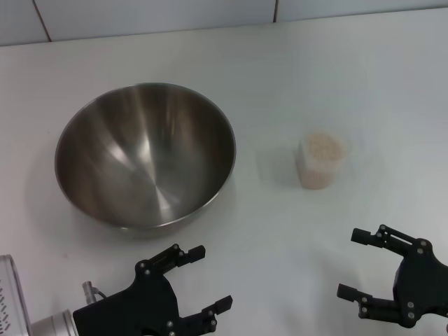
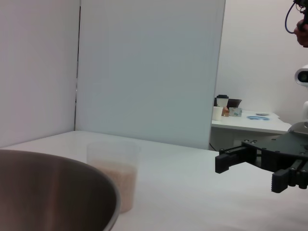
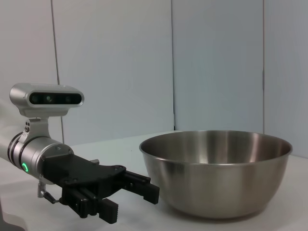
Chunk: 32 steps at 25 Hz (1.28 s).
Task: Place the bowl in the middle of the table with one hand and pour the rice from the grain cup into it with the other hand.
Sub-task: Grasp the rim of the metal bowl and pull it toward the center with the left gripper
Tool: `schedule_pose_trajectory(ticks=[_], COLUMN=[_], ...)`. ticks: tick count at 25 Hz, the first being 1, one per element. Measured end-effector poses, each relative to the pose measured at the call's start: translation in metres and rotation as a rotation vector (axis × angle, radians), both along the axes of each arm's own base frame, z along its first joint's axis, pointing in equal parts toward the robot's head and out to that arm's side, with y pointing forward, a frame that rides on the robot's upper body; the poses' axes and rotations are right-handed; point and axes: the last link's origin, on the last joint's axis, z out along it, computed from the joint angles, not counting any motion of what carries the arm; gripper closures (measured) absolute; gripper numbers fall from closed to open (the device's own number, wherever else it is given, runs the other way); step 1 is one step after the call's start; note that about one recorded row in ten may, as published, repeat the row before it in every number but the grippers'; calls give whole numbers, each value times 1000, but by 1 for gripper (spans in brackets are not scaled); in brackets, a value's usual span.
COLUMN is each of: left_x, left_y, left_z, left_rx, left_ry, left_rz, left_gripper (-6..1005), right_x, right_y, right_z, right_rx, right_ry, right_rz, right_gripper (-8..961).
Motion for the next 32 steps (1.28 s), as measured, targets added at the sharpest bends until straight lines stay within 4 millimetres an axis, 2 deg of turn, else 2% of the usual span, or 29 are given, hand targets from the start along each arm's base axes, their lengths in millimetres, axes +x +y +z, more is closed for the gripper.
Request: schedule_pose_trajectory(ticks=[11,14,18,19,20,23,24,25,28,29,30,32], left_x=[0,6,31,43,43,50,48,48,44,47,47,51], left_y=[0,-2,-6,-4,-4,16,36,36,72,96,96,113], left_z=[0,3,33,57,57,91,109,109,125,132,132,132], left_rx=[0,0,59,110,110,107,99,99,117,122,122,151], left_ry=[-1,-47,-291,-453,-453,-594,-618,-618,-537,-436,-436,-286], left_rz=[-1,-18,-103,-142,-142,-112,-48,-48,77,164,164,245], left_gripper=[198,202,206,207,209,212,213,214,218,219,220,222], right_x=[0,0,0,0,0,0,-1,-1,-1,-2,-2,-2], right_y=[1,1,1,1,1,1,1,1,1,1,1,2], right_z=[0,0,0,0,0,0,0,0,0,1,1,1], right_rx=[1,1,1,1,1,0,1,1,0,1,1,3], right_ry=[0,0,-1,-1,-1,0,0,0,4,5,5,6], right_rz=[2,1,1,1,1,2,4,4,8,10,10,10], right_gripper=[119,119,118,118,118,118,118,118,119,119,119,119])
